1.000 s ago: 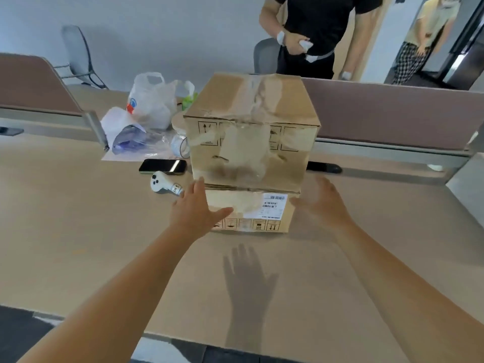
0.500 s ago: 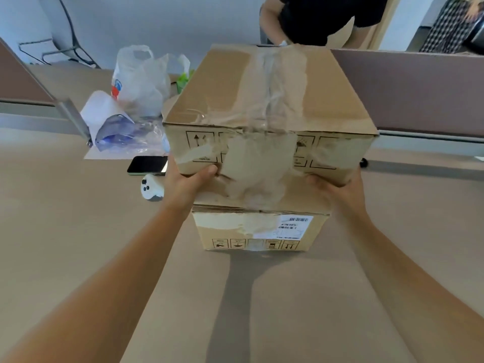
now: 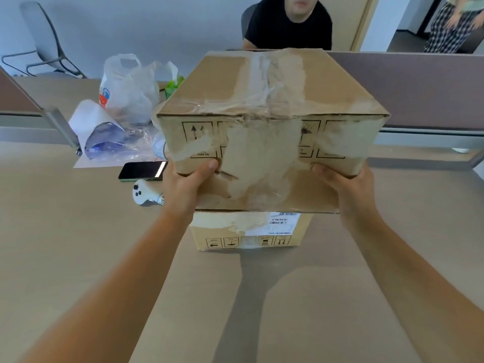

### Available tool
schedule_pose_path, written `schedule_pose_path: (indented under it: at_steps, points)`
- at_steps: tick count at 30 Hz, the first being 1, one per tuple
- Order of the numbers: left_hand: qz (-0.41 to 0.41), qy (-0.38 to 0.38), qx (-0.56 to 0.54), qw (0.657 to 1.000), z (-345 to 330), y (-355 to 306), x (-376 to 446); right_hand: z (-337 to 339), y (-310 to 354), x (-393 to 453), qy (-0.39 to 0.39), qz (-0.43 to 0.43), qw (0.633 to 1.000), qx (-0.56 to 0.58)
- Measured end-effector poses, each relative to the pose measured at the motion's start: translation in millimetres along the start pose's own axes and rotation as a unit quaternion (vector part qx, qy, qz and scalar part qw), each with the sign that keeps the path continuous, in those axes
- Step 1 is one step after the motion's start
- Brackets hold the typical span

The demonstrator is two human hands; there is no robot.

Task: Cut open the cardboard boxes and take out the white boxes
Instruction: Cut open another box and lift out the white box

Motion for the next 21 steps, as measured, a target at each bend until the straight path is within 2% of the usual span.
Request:
schedule_pose_path:
  at_steps: [6, 12, 21]
  points:
    - [-0.001, 0.033, -0.015, 0.999, -53.1, -14.4, -34.4, 62.8, 26.4, -22.6, -0.029, 0.031, 0.999, 0.007]
    - [-0.016, 0.082, -0.036, 0.996, -136.8, -24.0, -94.2, 162.5, 43.4, -55.9, -0.054, 0.051, 0.997, 0.0]
    - [0.073, 0.054, -0.018, 0.996, -224.0, 32.9, -211.5, 300.5, 7.8, -125.9, -0.07, 0.008, 0.998, 0.003]
Point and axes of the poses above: each hand's wrist, its own x-axis towards the middle knuckle, its own z-axis out of the back of the hand, y = z × x, the point moved 4 cm from there along x, towards the middle knuckle, and after that the axes turned 1 degree about x, right-handed, at the moved point
